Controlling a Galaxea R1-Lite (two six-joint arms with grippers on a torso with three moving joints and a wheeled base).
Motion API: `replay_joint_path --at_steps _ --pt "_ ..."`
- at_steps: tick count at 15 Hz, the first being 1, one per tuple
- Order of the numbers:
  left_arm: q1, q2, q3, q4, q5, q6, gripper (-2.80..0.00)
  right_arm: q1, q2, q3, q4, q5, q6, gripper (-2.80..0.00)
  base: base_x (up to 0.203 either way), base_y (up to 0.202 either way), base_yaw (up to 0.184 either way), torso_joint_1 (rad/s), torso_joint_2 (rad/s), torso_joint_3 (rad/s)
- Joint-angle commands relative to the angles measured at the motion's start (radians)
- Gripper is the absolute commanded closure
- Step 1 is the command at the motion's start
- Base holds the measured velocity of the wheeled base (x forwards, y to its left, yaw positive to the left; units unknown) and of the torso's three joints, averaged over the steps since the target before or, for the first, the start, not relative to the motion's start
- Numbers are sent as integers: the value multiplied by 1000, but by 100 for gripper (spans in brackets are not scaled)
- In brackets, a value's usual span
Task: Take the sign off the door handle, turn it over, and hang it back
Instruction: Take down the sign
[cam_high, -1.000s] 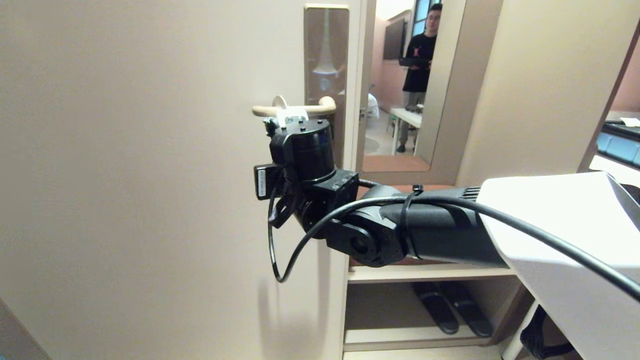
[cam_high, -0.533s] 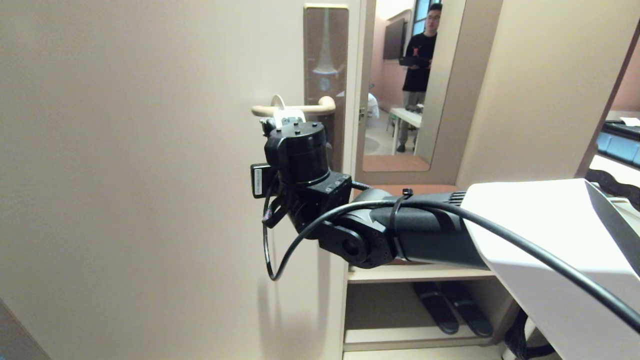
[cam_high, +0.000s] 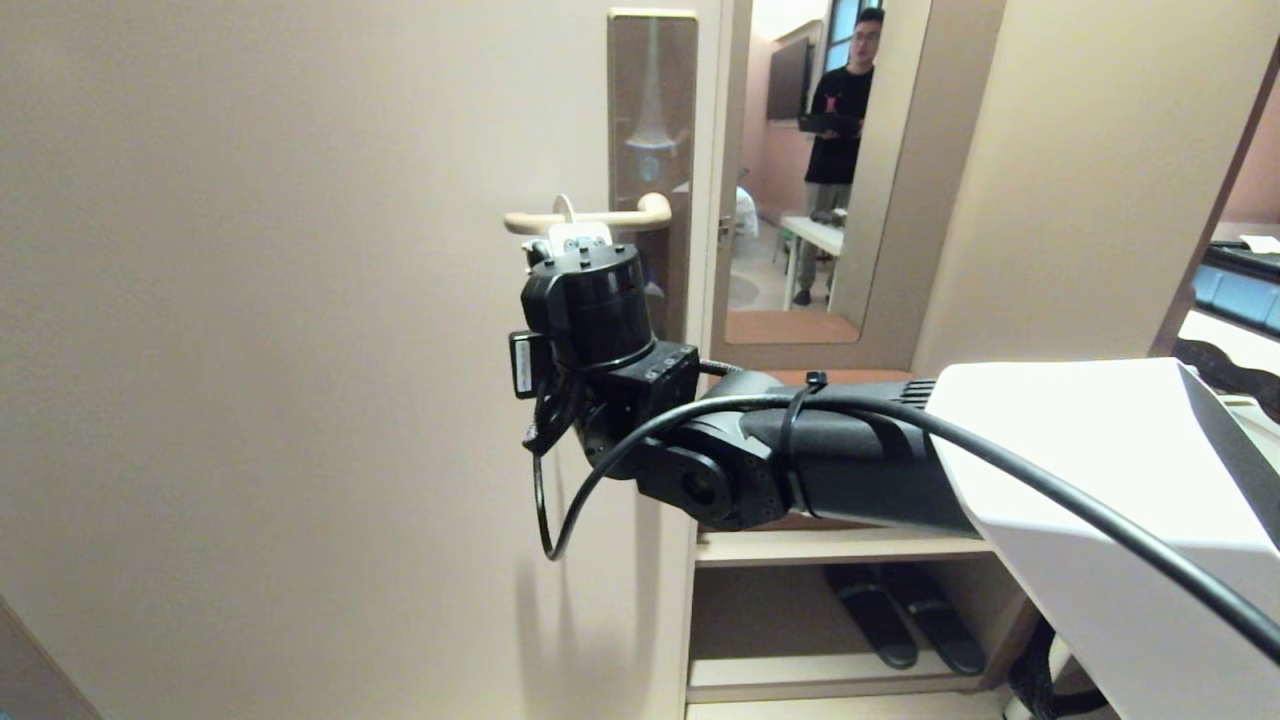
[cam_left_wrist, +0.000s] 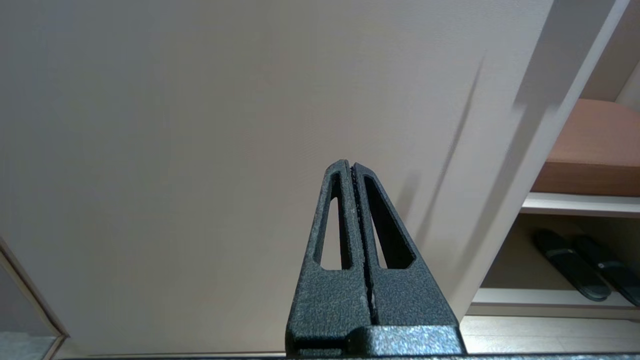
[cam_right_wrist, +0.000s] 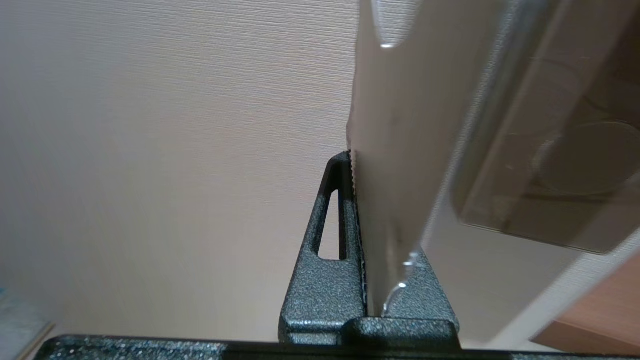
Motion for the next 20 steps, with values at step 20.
replay_joint_path --at_steps 20 --pt "0 0 0 0 1 -1 0 3 58 -50 -80 -35 -19 0 0 0 0 0 0 0"
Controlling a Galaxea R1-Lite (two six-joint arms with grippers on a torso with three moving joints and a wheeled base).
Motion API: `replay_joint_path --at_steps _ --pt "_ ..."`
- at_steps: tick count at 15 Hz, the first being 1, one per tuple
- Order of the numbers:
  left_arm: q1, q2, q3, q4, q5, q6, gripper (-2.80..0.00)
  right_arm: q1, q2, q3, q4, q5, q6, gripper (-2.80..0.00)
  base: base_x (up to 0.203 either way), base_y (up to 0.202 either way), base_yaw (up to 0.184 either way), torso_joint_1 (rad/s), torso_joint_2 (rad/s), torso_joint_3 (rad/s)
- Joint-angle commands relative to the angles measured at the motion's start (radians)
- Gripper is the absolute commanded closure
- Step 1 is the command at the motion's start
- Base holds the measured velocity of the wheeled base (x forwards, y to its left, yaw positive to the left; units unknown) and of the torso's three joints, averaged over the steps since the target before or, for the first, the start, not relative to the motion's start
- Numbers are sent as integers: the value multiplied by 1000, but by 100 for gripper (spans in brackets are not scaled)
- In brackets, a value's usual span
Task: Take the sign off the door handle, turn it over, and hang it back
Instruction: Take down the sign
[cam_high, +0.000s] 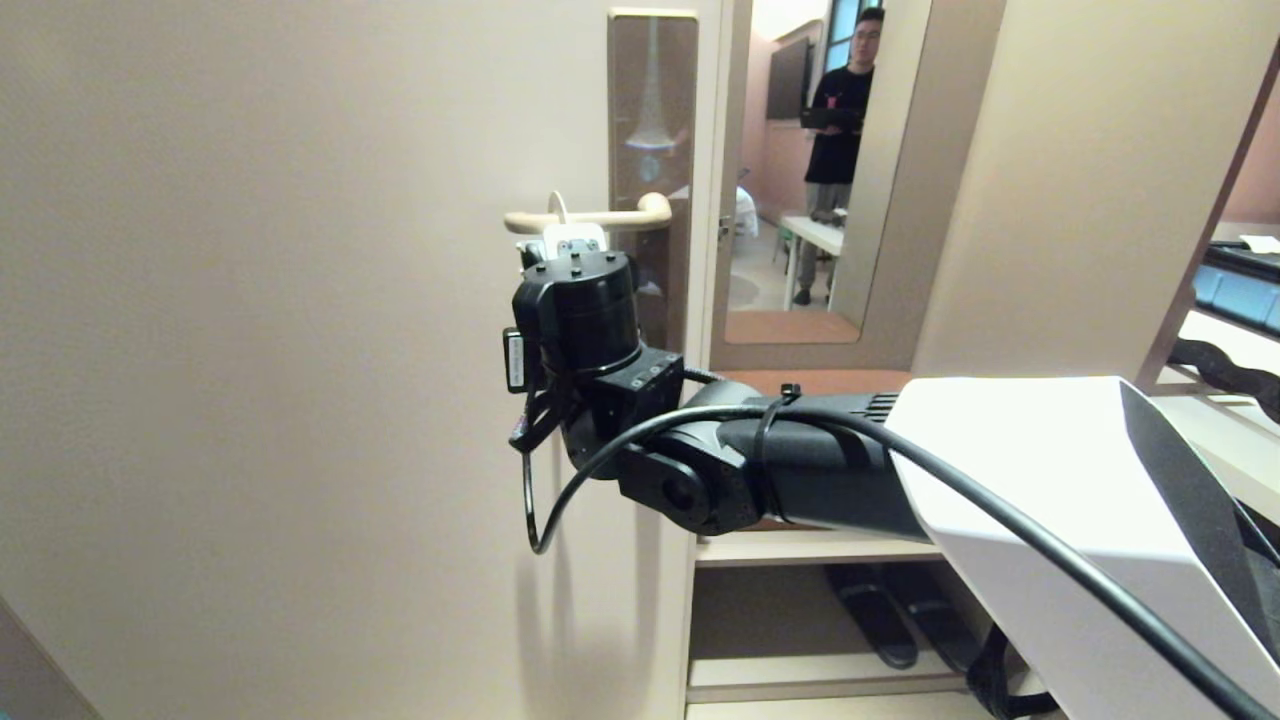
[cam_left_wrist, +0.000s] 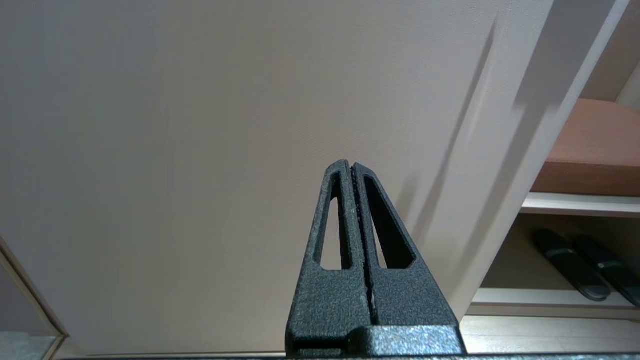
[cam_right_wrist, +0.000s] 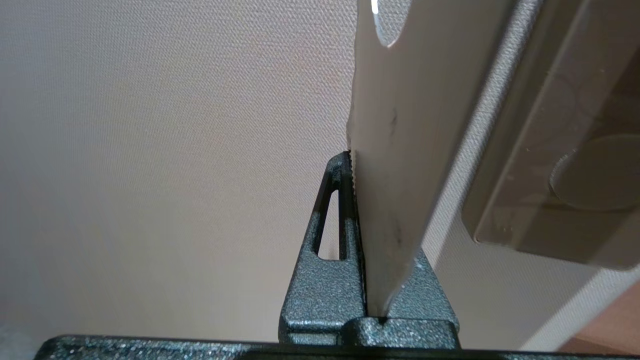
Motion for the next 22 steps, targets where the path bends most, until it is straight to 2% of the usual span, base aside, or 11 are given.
replay_joint_path --at_steps 1,17,22 --pt "0 0 0 -1 1 -1 0 0 14 0 -33 -1 -17 0 0 0 0 0 0 0" --pt "0 0 0 -1 1 -1 0 6 42 -2 -163 134 -65 0 0 0 0 0 0 0" --pt "0 0 0 -1 1 -1 0 6 42 -2 -165 186 -117 0 0 0 0 0 0 0"
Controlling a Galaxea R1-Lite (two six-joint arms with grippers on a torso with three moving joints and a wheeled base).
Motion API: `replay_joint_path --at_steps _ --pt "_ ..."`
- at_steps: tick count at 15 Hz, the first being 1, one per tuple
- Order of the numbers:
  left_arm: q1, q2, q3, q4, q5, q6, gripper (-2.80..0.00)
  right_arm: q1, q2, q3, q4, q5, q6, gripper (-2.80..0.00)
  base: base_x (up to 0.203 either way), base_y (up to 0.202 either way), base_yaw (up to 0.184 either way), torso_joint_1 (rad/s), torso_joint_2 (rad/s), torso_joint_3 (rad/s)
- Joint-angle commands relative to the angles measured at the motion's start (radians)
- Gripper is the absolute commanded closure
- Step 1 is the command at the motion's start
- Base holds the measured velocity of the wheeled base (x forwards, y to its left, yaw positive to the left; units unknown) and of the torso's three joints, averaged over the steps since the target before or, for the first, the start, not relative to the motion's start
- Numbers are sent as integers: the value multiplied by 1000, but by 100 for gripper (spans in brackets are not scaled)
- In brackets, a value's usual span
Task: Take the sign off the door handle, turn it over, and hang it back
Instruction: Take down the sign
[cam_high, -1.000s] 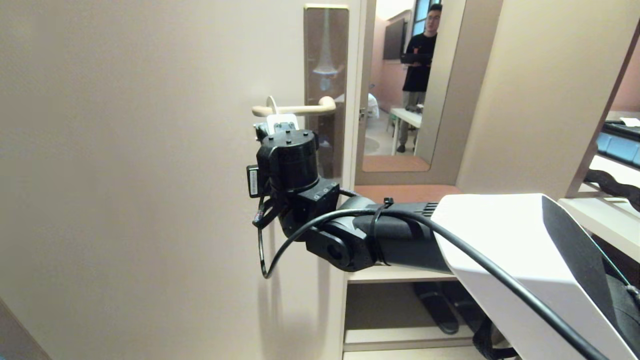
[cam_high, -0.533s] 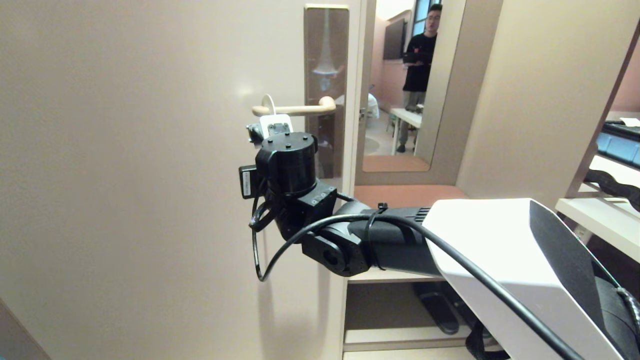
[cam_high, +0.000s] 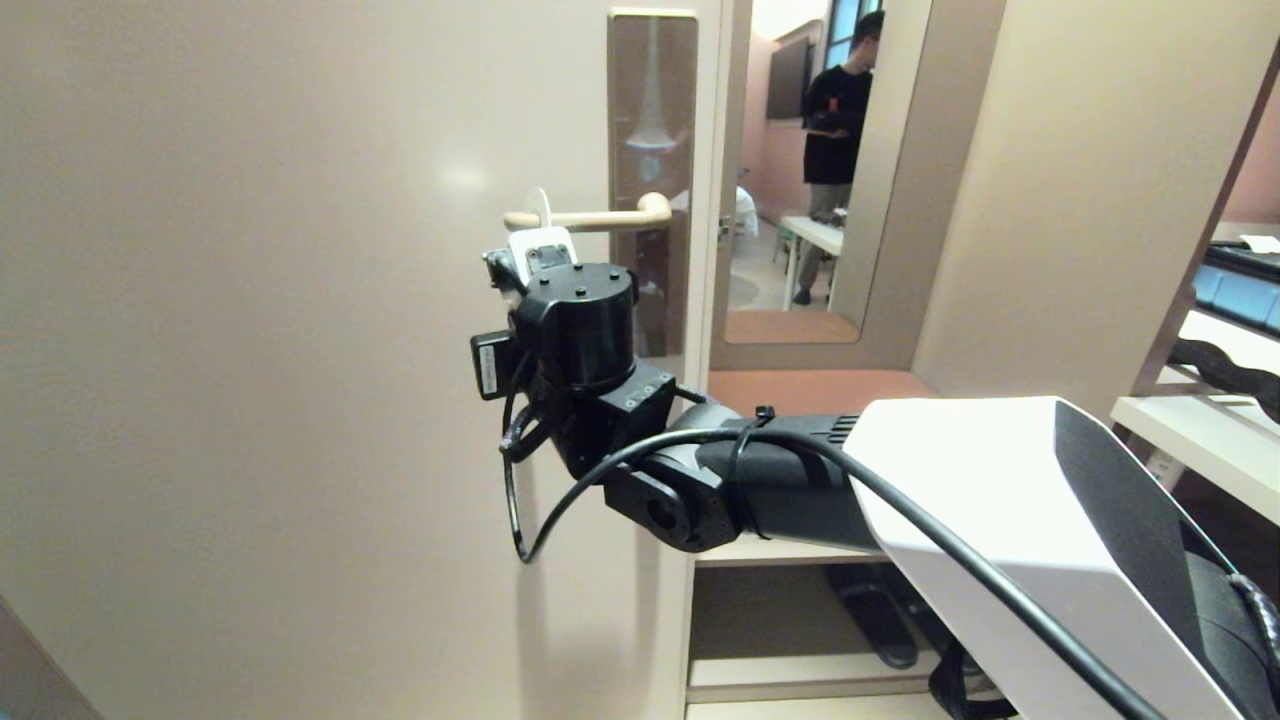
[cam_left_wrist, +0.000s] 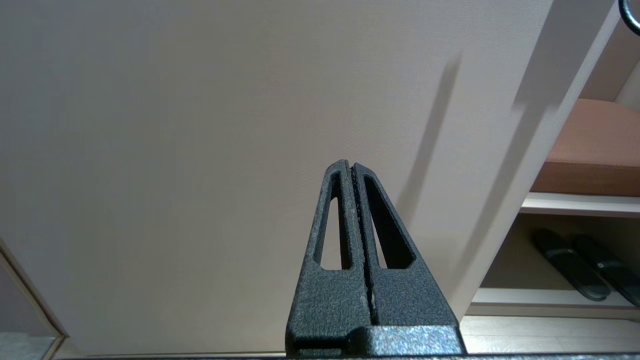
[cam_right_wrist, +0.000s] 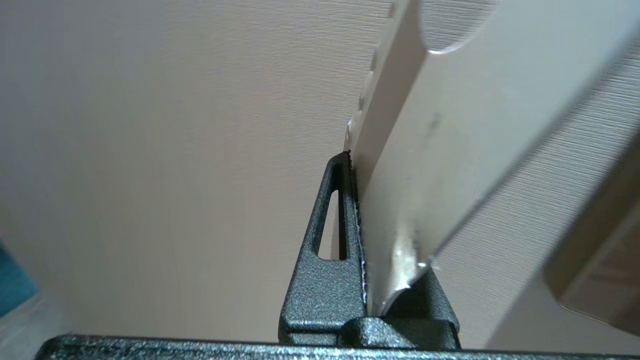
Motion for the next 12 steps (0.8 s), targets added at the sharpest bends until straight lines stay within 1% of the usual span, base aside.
replay_joint_path --at_steps 1,3,6,10,12 --pt "0 0 0 0 1 -1 0 1 -2 0 -3 27 -8 0 0 0 0 0 0 0" --pt "1 0 0 0 1 -1 0 1 -2 0 -3 50 -22 0 0 0 0 0 0 0" --pt "0 0 0 0 1 -1 0 1 -3 0 -3 108 -22 0 0 0 0 0 0 0" --pt "0 0 0 0 1 -1 0 -6 -13 2 -2 111 -24 0 0 0 0 0 0 0" --pt "0 0 0 0 1 -1 0 -32 -29 2 4 112 -24 0 0 0 0 0 0 0"
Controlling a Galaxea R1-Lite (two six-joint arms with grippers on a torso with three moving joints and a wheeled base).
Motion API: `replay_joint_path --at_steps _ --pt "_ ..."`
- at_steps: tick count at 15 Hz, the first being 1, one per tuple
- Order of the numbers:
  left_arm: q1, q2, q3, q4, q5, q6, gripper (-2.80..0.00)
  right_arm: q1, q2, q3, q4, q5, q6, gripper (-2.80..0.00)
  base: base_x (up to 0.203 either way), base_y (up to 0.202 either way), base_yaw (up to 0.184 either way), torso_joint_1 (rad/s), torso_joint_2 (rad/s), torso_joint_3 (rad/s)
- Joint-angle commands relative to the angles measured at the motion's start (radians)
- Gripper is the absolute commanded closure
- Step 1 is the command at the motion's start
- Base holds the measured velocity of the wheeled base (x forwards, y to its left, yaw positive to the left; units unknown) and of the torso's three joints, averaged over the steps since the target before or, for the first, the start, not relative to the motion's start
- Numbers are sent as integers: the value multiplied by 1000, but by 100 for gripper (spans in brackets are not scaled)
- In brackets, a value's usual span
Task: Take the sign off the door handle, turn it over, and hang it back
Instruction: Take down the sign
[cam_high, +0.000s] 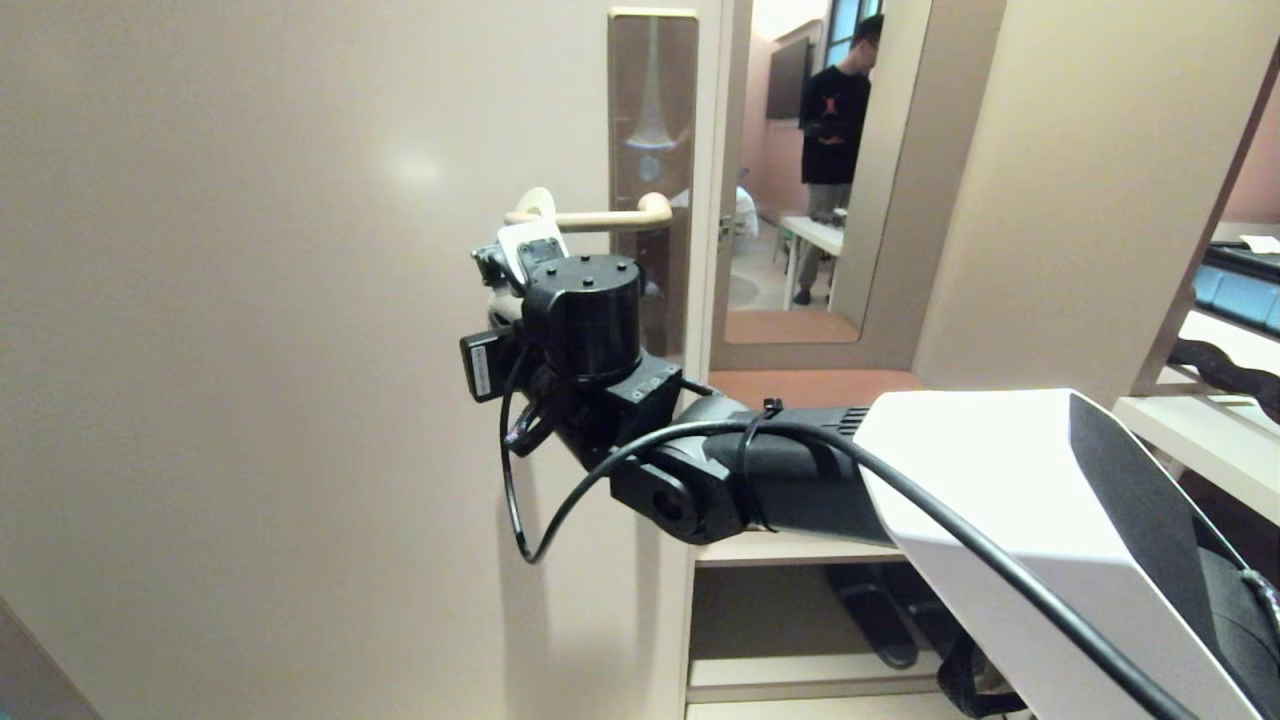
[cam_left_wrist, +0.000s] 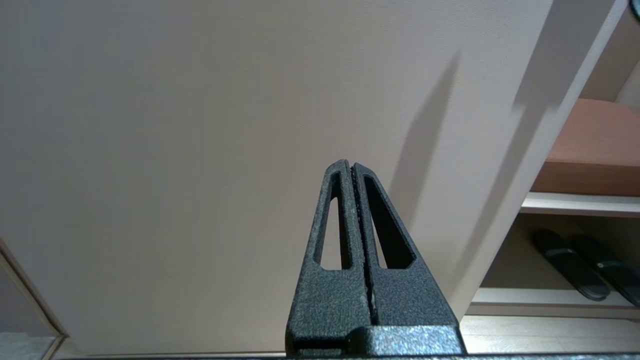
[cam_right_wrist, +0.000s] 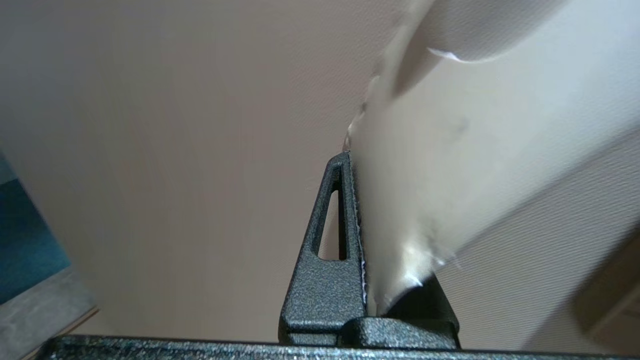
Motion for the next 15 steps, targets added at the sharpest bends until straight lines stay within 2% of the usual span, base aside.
replay_joint_path --at_steps 1,5,10,13,15 --pt "0 0 0 -1 1 -1 0 -30 -22 0 4 5 0 0 0 0 0 0 0 0" --pt "0 0 0 -1 1 -1 0 -60 -29 0 11 17 -21 0 0 0 0 0 0 0" --pt "0 0 0 -1 1 -1 0 -50 -26 0 9 26 -23 0 0 0 0 0 0 0" --pt "0 0 0 -1 1 -1 0 -35 -23 0 8 104 -23 0 0 0 0 0 0 0" --pt "0 0 0 -1 1 -1 0 -29 -17 2 8 110 -24 0 0 0 0 0 0 0"
